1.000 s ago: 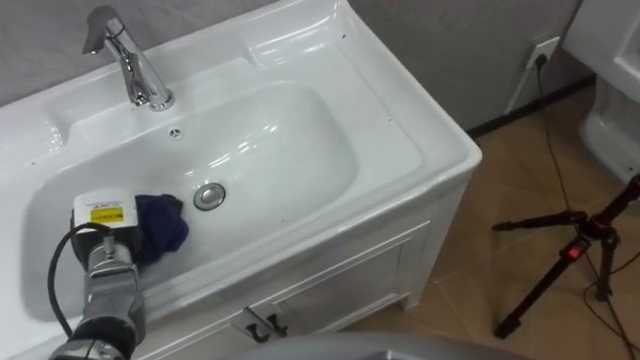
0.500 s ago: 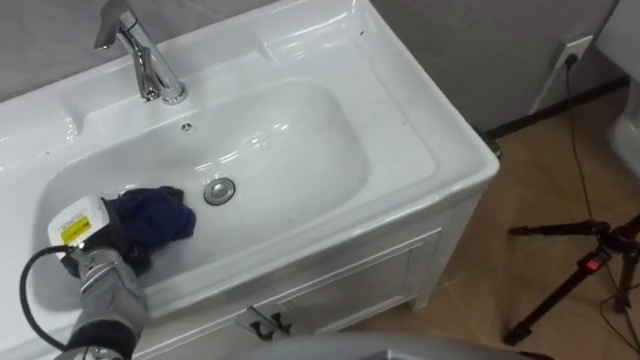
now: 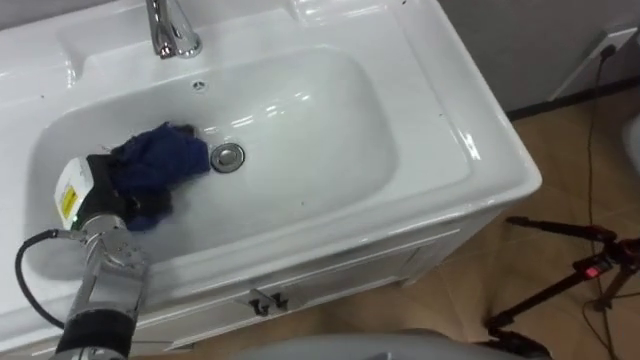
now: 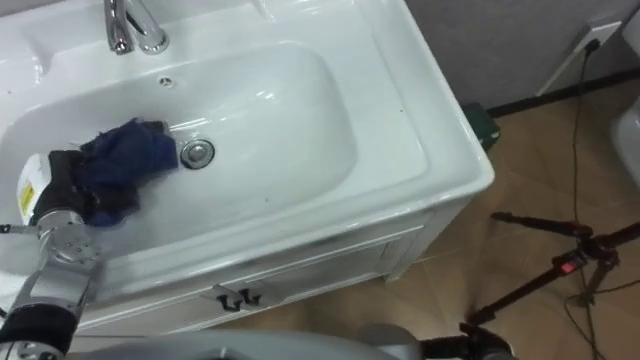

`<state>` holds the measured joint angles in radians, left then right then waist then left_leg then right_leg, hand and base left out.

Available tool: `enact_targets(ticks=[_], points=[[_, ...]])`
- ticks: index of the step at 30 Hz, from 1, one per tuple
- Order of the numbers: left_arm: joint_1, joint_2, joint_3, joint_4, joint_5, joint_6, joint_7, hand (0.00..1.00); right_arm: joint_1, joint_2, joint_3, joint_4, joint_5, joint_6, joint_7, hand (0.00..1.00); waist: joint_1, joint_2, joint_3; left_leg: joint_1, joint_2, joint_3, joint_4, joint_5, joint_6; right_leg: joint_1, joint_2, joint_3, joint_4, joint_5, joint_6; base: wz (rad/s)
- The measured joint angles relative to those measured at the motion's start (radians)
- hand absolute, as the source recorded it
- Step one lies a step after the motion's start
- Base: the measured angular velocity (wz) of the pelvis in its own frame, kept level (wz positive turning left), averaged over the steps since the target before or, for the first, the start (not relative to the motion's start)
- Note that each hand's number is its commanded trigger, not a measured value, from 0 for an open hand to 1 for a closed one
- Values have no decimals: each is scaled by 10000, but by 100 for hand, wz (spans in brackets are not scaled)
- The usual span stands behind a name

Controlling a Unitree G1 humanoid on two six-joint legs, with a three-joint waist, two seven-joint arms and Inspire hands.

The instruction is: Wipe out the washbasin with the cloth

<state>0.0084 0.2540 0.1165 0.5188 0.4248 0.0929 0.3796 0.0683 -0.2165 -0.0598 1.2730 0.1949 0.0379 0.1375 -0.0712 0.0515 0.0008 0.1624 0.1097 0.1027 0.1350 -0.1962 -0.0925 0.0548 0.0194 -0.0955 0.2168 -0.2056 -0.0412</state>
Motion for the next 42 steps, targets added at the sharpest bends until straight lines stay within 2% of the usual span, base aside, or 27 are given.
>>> enact_targets(ticks=[2,4,7,13,16,19,23,26,30,33,35,38,40,42], points=[[-2,0,25,-436,1,-75,12,100,17,6,-10,-2,0,-37,59,0,-17,76,-12,45,-19,2,-2,0,0,96,-10,135,-103,47,38,0],[-1,0,28,-746,49,-153,39,100,72,-9,-7,-98,-2,-55,71,0,-25,219,-61,85,-32,33,-1,-4,7,251,-14,157,-265,116,74,-4],[-1,0,28,-1198,379,-155,59,100,224,-15,-14,-374,23,-91,62,0,-50,319,-9,152,-43,32,-8,-23,40,300,-11,176,-319,122,75,-4],[4,25,21,-2047,1643,-254,507,100,406,23,11,-484,387,-214,58,0,-47,326,13,148,-33,-27,-9,-25,43,327,-60,179,-329,122,75,0],[8,205,22,-2375,2246,-388,743,100,425,21,11,-324,396,-348,55,0,-29,337,39,158,-35,-33,-22,-25,44,324,-56,182,-339,122,76,0],[8,394,22,-2591,2372,-566,931,100,426,9,11,-277,394,-382,56,0,-26,359,50,159,-34,-34,-60,-26,44,319,-15,168,-356,122,76,0],[8,448,60,-2638,2564,-636,981,100,472,1,16,-228,352,-388,62,0,44,382,51,164,-42,-14,-63,-27,46,319,-6,192,-399,123,78,-4],[9,486,81,-2635,2771,-659,980,100,564,-38,44,-221,348,-395,73,0,232,392,48,151,-42,-38,-58,-48,82,335,-16,269,-479,128,76,-7],[17,577,585,-2627,2767,-713,977,100,696,-81,-36,-229,346,-398,66,0,538,453,35,189,-41,-53,-60,-49,83,309,43,374,-486,129,76,-7],[66,845,1187,-2497,2765,-705,1060,100,720,-138,-37,-221,352,-395,61,0,540,524,25,188,-49,-56,-59,-49,84,317,19,372,-484,129,76,1],[143,926,1383,-2356,2773,-704,1180,100,719,-171,-32,-197,345,-391,61,0,560,552,20,160,-66,-55,-54,-49,84,317,8,344,-484,129,77,4],[602,927,1564,-2344,2752,-697,1181,100,714,-191,-34,-197,311,-374,68,0,538,555,16,128,-88,-119,-50,-49,84,323,-25,103,-484,136,88,8],[1086,925,1564,-2326,2751,-697,1158,100,720,-191,-19,-198,312,-370,74,0,675,534,9,140,-97,-134,-47,-49,84,336,-31,113,-487,143,99,2],[1250,926,1571,-2282,2725,-696,1129,100,814,-191,0,-198,330,-370,68,0,900,509,-3,148,-99,-140,-46,-51,86,347,-32,131,-490,146,104,0]])
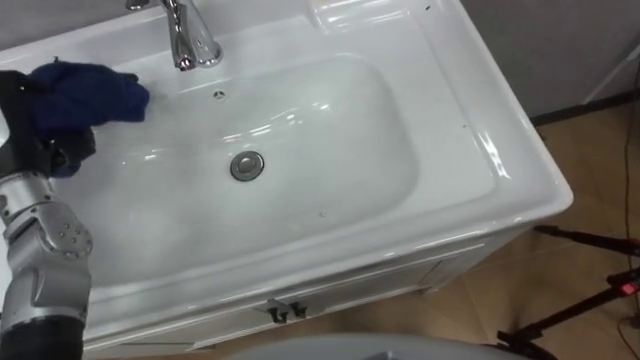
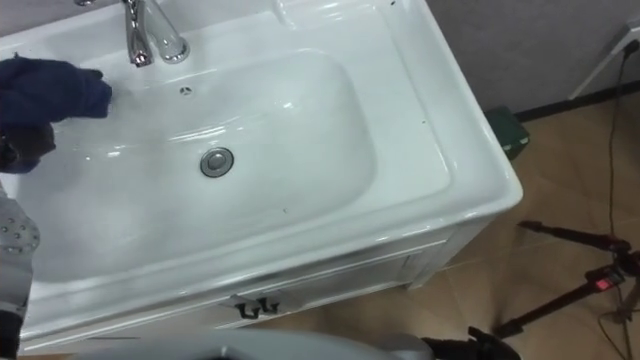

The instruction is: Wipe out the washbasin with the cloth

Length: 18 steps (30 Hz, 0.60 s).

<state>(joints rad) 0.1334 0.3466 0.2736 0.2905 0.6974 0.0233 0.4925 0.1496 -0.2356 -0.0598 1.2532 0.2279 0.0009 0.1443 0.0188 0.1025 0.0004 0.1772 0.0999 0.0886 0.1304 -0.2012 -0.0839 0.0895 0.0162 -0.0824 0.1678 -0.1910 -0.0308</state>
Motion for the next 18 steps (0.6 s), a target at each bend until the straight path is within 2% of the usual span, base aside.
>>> enact_targets(ticks=[1,6,9,13,18], points=[[66,0,3,9,-38,0,1,100,77,-17,0,-17,0,0,-3,0,142,-1,-1,1,-2,-11,-1,-8,13,7,-1,-4,0,2,3,4],[214,1,57,8,-204,0,2,100,70,-76,-3,-26,-17,-1,-24,0,383,21,10,2,-57,-286,-10,-9,16,80,-50,-95,-32,11,19,12],[212,1,106,7,-198,-1,8,100,98,-113,-20,-30,-15,7,-25,0,420,36,6,2,-88,-369,-11,-9,17,109,-101,-293,-37,25,43,13],[215,1,490,8,-206,5,85,100,143,-121,-27,-24,-21,38,-97,0,447,52,5,3,-98,-363,-12,-9,17,112,-113,-329,-36,47,80,1],[252,0,593,7,-195,33,173,100,226,-121,-121,-34,-32,166,-214,0,438,115,-22,-2,-103,-352,-10,-9,17,104,-123,-381,-15,49,88,1]])
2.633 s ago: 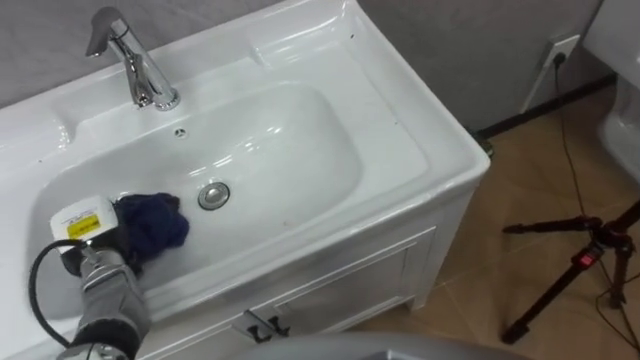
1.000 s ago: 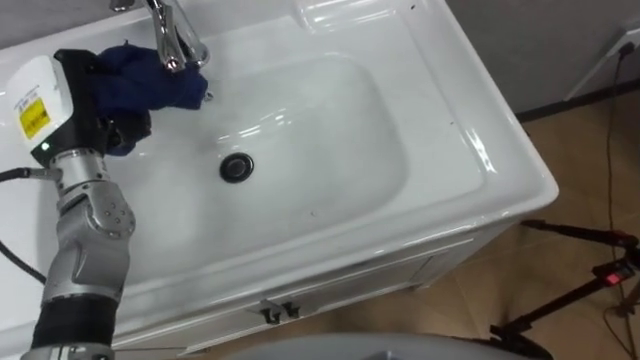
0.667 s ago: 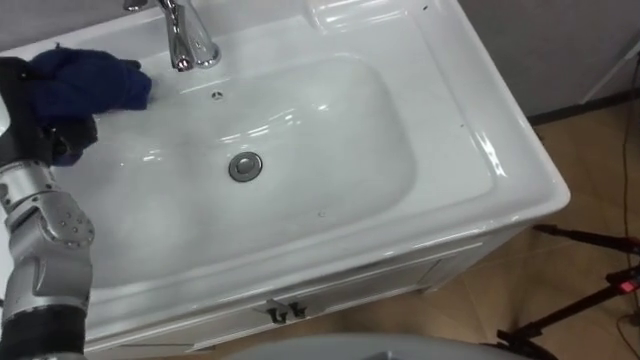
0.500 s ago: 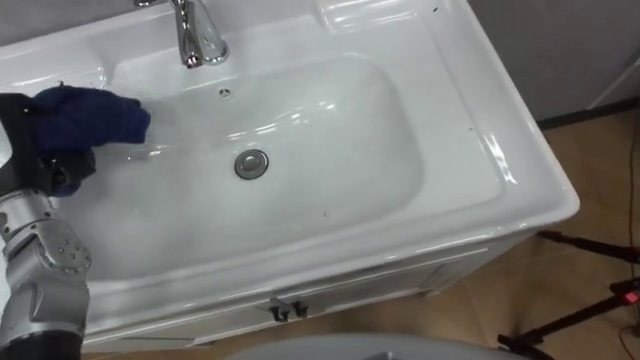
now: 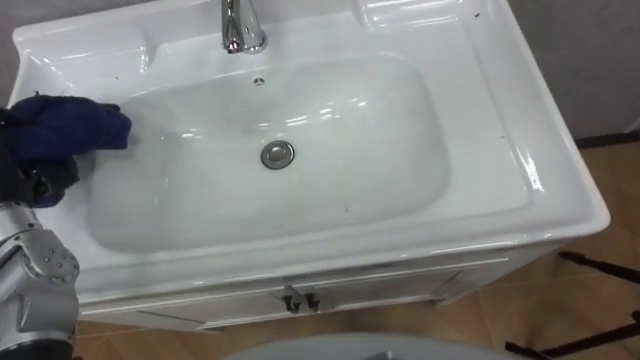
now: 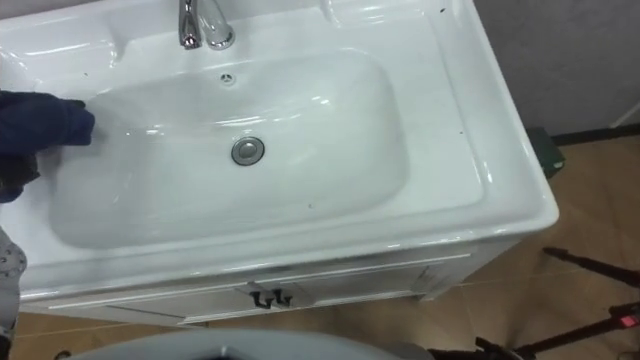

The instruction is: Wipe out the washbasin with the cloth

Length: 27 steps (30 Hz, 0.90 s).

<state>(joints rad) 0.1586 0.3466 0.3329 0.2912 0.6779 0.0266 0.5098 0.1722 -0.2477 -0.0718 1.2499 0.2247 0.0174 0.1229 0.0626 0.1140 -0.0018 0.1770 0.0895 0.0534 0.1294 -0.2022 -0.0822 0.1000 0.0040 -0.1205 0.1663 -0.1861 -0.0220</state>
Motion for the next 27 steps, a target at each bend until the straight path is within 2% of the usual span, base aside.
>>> enact_targets(ticks=[5,7,9,16,23,27], points=[[-1,0,53,-1,30,184,0,100,89,0,-97,-52,4,170,-25,0,9,32,-73,-88,3,10,22,1,0,-43,-2,-48,23,-8,12,5],[0,0,264,-29,173,213,0,100,108,6,-99,-52,3,286,-40,0,47,9,-116,-97,3,16,38,1,0,-139,-1,-48,41,-6,16,0],[0,0,418,-82,240,299,0,100,167,27,-97,-54,2,287,-89,0,74,-11,-127,-97,0,16,39,1,0,-137,-4,-53,45,5,33,4],[4,-1,660,-89,237,682,-1,100,247,47,-104,-63,-14,395,-174,0,246,-10,-104,-106,-7,10,39,1,0,-132,-11,-57,53,50,61,1],[33,-3,659,-87,239,1139,-14,100,241,45,-89,-58,-131,539,-163,0,244,-11,-75,-153,-7,8,39,1,0,-158,-14,-85,25,50,62,0],[358,-35,657,-92,238,1283,-99,100,255,44,-86,-78,-133,716,-133,0,198,-21,-72,-167,-6,9,39,1,0,-150,-29,-177,-8,49,62,0]])
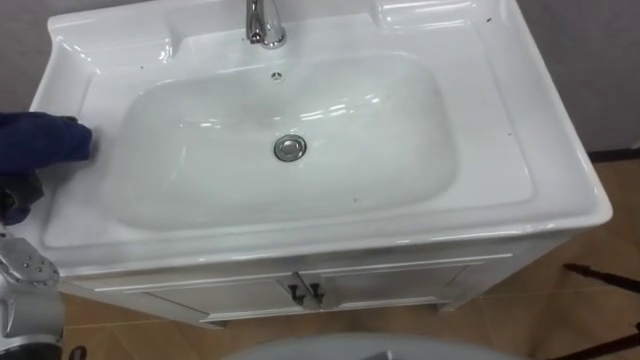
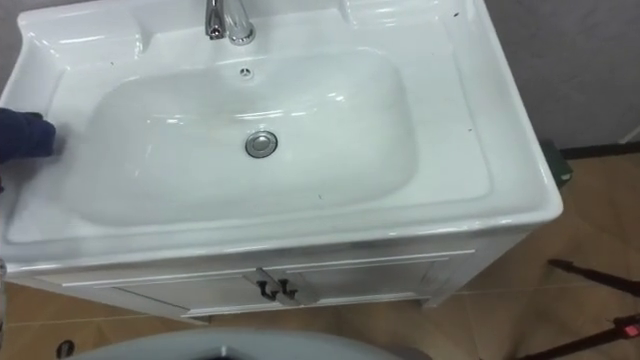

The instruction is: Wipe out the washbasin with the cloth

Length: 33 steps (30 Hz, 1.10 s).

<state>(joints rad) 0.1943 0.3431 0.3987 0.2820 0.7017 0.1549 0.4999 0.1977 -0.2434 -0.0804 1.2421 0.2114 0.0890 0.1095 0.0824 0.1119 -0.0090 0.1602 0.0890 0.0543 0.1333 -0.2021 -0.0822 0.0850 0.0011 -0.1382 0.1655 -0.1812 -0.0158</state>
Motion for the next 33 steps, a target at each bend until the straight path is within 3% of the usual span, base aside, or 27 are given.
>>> enact_targets(ticks=[4,5,7,8,18,25,33], points=[[277,-163,0,1,-1,134,-72,94,-6,2,-3,16,-216,10,29,0,5,-23,19,-10,2,-3,-5,0,0,-1,-1,-10,-11,0,0,0],[304,-180,0,1,-3,134,-74,60,-16,2,-3,14,-220,14,29,0,8,-23,22,-11,2,-3,-7,0,0,-1,-1,-10,-11,0,0,0],[347,-191,0,2,-4,138,-98,8,-27,8,-3,2,-312,85,31,0,16,-42,24,-15,2,-5,-8,0,0,5,0,-17,-30,0,0,0],[347,-191,0,1,-4,140,-98,0,-28,8,-4,-3,-341,112,32,0,15,-39,23,-16,2,-5,-8,0,0,11,1,-17,-45,0,0,0],[340,-191,0,-496,91,235,-98,0,-36,7,89,-10,-685,217,5,0,-66,0,34,-18,-1,-21,-9,0,0,31,2,-14,-40,2,-1,0],[337,-191,0,-1063,287,235,-94,0,34,21,169,-325,-1000,226,-72,0,-57,-1,105,-99,-1,-17,6,0,0,-38,-7,-19,-21,0,1,0],[335,-191,1,-1088,570,234,-1,0,42,27,166,-394,-1248,227,-175,0,-71,-15,59,-217,0,-20,16,0,0,-150,-14,-14,70,1,-1,0]])
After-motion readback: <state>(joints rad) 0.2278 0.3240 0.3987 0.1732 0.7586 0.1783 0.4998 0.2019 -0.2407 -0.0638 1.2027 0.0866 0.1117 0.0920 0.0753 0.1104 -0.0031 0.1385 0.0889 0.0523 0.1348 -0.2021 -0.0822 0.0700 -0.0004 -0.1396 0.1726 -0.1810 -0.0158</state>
